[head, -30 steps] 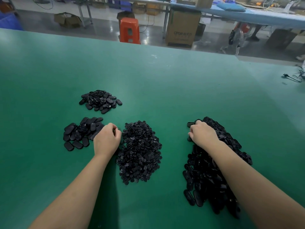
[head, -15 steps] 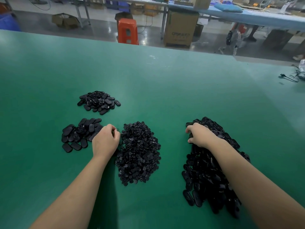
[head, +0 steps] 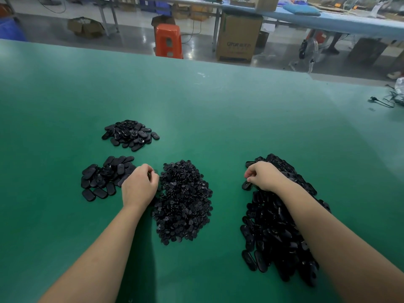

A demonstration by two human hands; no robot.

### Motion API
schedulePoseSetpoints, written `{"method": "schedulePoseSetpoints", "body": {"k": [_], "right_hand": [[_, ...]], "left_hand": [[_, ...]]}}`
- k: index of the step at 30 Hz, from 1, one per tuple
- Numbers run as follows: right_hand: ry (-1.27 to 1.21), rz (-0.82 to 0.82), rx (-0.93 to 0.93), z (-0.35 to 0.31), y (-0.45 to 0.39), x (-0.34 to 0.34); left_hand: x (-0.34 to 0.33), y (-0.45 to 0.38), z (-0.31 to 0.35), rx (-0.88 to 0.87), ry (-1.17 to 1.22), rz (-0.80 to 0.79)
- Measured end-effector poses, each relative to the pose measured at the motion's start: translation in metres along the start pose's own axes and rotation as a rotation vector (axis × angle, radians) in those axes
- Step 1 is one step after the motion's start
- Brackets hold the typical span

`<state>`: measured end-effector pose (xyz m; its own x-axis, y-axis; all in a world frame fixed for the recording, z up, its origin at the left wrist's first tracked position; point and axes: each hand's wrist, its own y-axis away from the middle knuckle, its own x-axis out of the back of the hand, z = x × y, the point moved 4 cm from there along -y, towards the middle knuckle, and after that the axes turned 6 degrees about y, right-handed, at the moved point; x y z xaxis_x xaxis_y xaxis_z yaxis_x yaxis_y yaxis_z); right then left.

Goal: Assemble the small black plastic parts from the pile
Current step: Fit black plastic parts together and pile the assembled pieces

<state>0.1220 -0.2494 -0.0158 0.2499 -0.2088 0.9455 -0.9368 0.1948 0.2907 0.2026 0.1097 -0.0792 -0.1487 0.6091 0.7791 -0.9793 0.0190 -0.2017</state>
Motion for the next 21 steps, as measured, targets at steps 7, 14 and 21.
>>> {"method": "schedulePoseSetpoints", "body": {"k": [7,14,21], "right_hand": [[0.070,-0.154,0.105,-0.003,0.005,-0.010],[0.143,-0.094,0.139,-0.008,0.002,-0.014],[-0.094,0.033,0.046,-0.002,0.001,-0.001]], "left_hand": [[0.000,0.000,0.000,0.000,-0.002,0.002],[0.001,0.001,0.000,-0.007,-0.009,0.002],[0.002,0.001,0.000,0.020,0.029,0.016]]}}
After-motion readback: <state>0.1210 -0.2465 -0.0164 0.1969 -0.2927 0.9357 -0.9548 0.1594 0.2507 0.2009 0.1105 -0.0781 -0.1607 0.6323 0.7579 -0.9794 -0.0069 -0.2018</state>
